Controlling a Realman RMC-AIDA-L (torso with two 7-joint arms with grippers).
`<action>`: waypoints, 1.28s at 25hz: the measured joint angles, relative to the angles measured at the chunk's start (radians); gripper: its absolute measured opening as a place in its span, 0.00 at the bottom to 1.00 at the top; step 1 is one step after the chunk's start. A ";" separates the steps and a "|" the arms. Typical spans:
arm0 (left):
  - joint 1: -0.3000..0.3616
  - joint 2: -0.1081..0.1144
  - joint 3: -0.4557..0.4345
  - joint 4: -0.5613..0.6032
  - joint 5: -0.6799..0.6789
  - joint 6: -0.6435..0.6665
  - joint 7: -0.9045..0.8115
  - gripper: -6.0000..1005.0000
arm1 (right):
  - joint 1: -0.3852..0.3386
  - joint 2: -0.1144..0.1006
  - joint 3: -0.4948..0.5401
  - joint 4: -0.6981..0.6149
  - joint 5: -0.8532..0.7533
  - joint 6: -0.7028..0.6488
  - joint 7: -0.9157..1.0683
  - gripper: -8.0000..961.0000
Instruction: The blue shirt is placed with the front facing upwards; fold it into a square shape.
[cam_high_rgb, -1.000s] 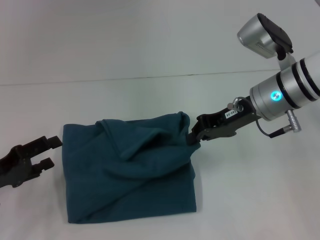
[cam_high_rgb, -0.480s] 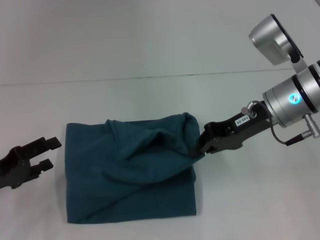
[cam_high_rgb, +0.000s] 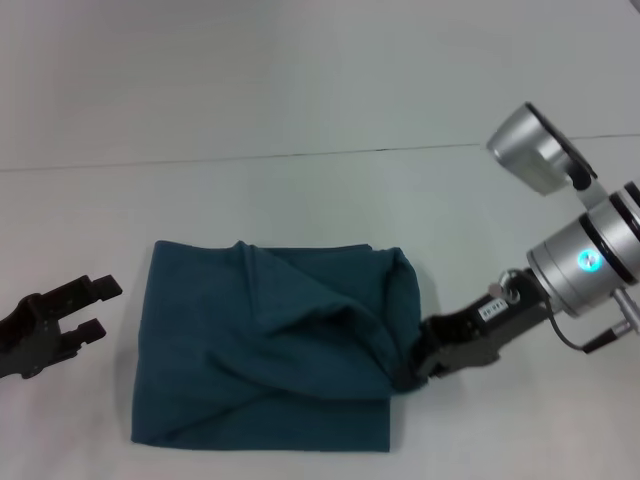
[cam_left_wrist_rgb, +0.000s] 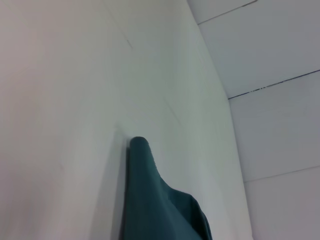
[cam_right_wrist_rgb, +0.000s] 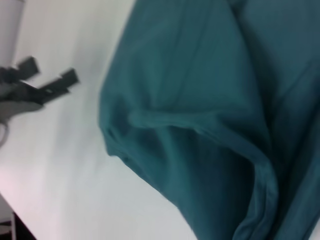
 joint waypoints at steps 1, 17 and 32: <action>0.000 0.000 0.000 0.000 0.000 0.000 0.000 0.84 | -0.003 0.001 0.000 0.000 -0.015 0.001 0.000 0.11; 0.000 0.000 0.000 -0.003 0.000 -0.011 0.000 0.84 | -0.003 0.042 -0.073 0.026 -0.046 0.064 -0.010 0.16; -0.002 0.000 -0.002 -0.005 -0.014 -0.013 0.000 0.84 | -0.013 0.021 -0.092 0.004 -0.068 -0.015 -0.025 0.21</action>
